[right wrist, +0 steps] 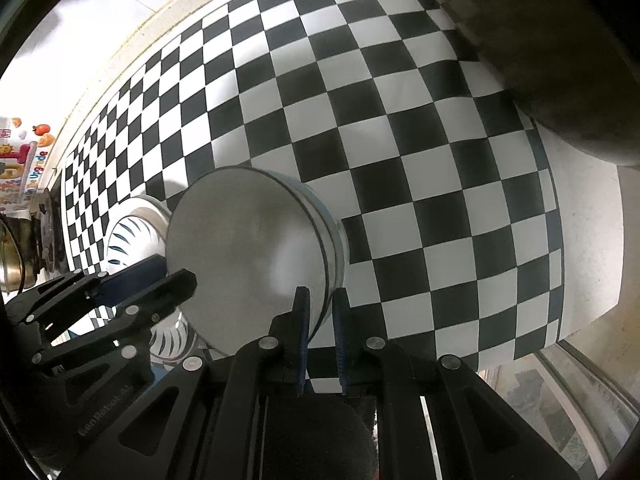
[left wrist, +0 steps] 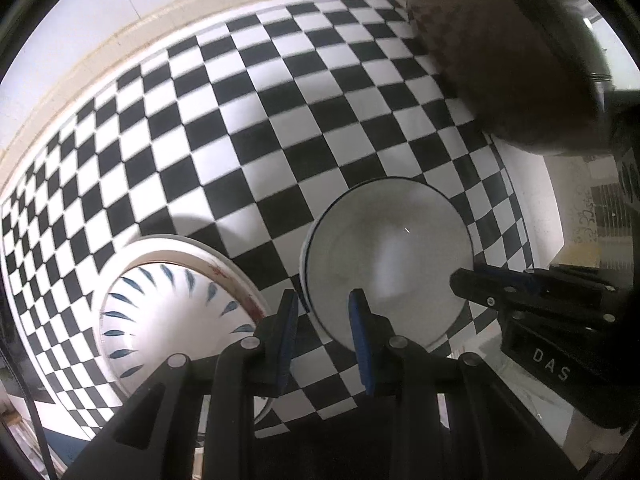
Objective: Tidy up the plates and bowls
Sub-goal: 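Open both tools and lift them away from the bowl stack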
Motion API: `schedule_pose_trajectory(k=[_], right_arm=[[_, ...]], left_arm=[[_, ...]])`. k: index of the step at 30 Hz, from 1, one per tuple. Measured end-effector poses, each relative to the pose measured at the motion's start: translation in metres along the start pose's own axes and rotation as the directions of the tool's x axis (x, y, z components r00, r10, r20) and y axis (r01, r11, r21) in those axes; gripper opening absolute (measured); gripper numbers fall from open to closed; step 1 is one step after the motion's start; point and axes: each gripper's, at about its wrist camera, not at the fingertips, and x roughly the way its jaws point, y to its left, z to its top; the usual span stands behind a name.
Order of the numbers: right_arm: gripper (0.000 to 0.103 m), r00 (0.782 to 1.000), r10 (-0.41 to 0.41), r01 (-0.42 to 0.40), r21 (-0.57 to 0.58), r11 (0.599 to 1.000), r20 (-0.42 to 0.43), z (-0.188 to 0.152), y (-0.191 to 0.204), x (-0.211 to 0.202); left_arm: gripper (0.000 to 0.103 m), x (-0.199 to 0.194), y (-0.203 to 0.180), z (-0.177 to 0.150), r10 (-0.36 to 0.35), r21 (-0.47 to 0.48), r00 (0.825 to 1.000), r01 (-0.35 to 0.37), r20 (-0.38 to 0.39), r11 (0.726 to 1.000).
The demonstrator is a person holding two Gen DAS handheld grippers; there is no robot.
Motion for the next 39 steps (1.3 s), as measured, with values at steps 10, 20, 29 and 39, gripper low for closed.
schedule_pose_trajectory(k=[10,20,29,39], right_arm=[[0.02,0.993,-0.029,0.032,-0.027,0.999,0.116,-0.041,0.012,-0.05],[0.069,0.979,-0.031,0.036,-0.019,0.999,0.204,-0.072,0.019,-0.083],[0.084,0.971,-0.022,0.022,0.003,1.0,0.239,-0.078,0.014,-0.093],[0.084,0.974,0.031,-0.045,0.058,0.997,0.225,-0.049,-0.012,-0.056]], left_arm=[[0.024,-0.049,0.005,-0.031,0.019,-0.004,0.994,-0.018,0.105,1.0],[0.027,-0.076,-0.008,-0.058,0.057,0.027,0.98,-0.063,0.19,0.998],[0.03,-0.082,-0.009,-0.052,-0.039,0.04,0.98,0.032,0.196,0.999],[0.03,-0.018,0.037,0.011,-0.181,-0.141,0.983,0.184,0.034,0.973]])
